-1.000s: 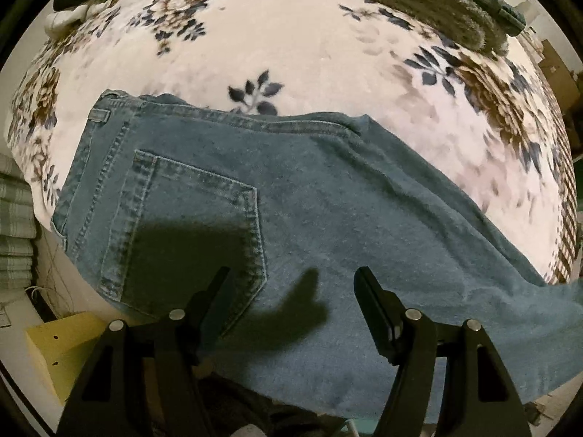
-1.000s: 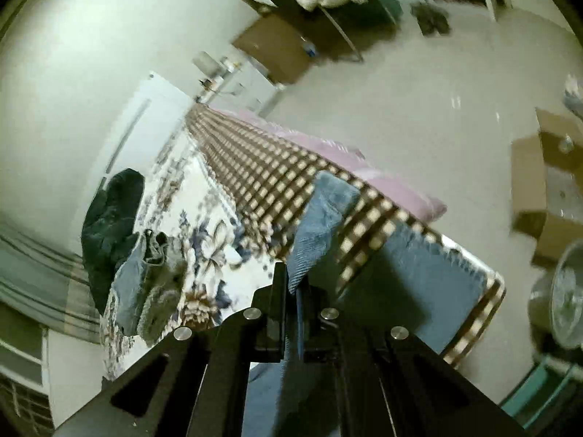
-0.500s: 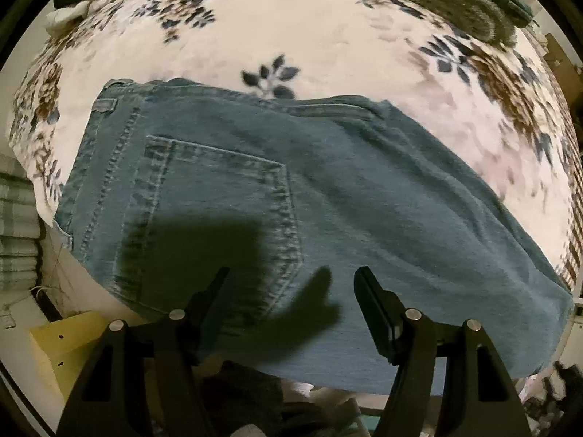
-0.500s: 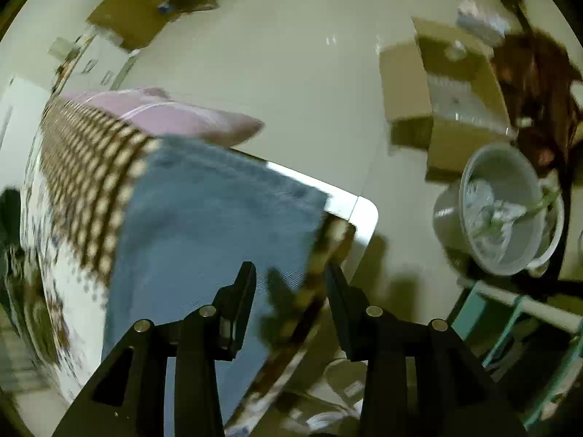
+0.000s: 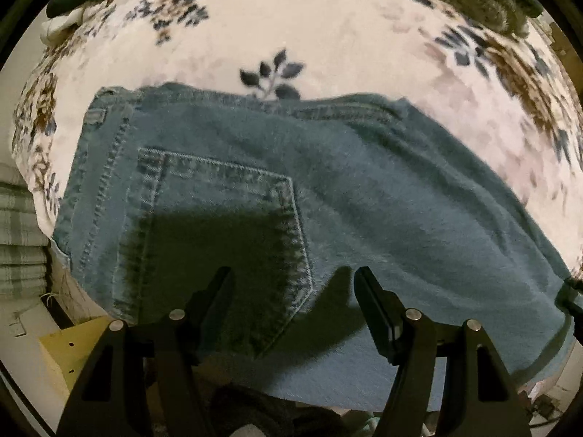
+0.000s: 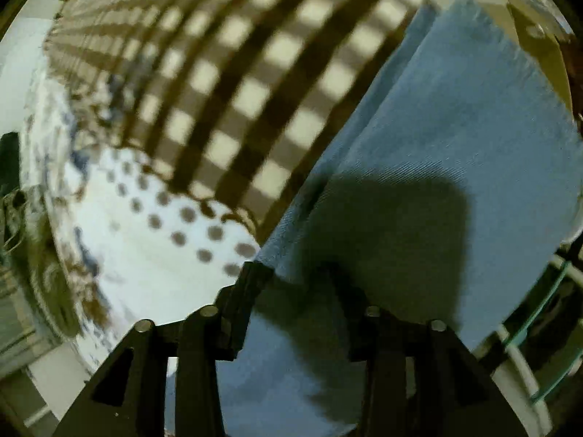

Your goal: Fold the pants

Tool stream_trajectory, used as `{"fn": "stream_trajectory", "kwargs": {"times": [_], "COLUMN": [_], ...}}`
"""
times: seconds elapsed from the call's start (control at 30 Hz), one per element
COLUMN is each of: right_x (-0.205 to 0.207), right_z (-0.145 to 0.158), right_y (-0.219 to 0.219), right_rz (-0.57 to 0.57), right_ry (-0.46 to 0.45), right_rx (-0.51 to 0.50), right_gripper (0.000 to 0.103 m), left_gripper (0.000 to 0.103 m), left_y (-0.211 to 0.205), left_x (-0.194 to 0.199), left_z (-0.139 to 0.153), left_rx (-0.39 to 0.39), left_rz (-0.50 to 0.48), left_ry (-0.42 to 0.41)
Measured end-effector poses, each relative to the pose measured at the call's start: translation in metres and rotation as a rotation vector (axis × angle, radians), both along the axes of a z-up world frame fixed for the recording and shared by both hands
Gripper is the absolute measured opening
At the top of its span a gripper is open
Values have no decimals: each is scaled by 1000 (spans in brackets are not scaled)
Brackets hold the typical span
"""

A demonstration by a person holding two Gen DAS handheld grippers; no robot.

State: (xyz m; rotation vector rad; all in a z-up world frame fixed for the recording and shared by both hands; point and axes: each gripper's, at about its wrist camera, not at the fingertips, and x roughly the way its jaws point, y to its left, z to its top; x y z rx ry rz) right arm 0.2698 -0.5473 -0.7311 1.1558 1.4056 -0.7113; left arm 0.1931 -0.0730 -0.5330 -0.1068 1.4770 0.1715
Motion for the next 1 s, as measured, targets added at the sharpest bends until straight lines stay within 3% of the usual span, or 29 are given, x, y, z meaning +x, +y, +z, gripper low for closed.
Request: {"fn": "stream_trajectory", "kwargs": {"times": [0.03, 0.07, 0.3, 0.5, 0.6, 0.63, 0.67, 0.83, 1.0], "right_x": [1, 3, 15, 23, 20, 20, 23, 83, 155], "right_z": [1, 4, 46, 34, 32, 36, 42, 65, 46], "right_y": [4, 7, 19, 19, 26, 32, 43, 164, 321], "right_rz": [-2, 5, -11, 33, 33, 52, 80, 425, 794], "right_ry": [5, 7, -106, -67, -78, -90, -109, -207, -215], "right_rx": [-26, -56, -182, -157, -78, -49, -33, 111, 264], "right_gripper": [18, 2, 2, 3, 17, 32, 43, 46, 46], "left_gripper": [66, 66, 66, 66, 66, 66, 66, 66, 66], "left_y": [0, 2, 12, 24, 41, 47, 55, 97, 136], "left_x": [0, 1, -5, -7, -9, -10, -11, -4, 16], "left_z": [-3, -5, -12, -10, 0, 4, 9, 19, 0], "left_rx": [-3, -5, -19, -35, -45, -47, -44, -18, 19], "left_rz": [3, 6, 23, 41, 61, 69, 81, 153, 188], "left_ry": [4, 7, 21, 13, -3, -10, -21, -48, -37]}}
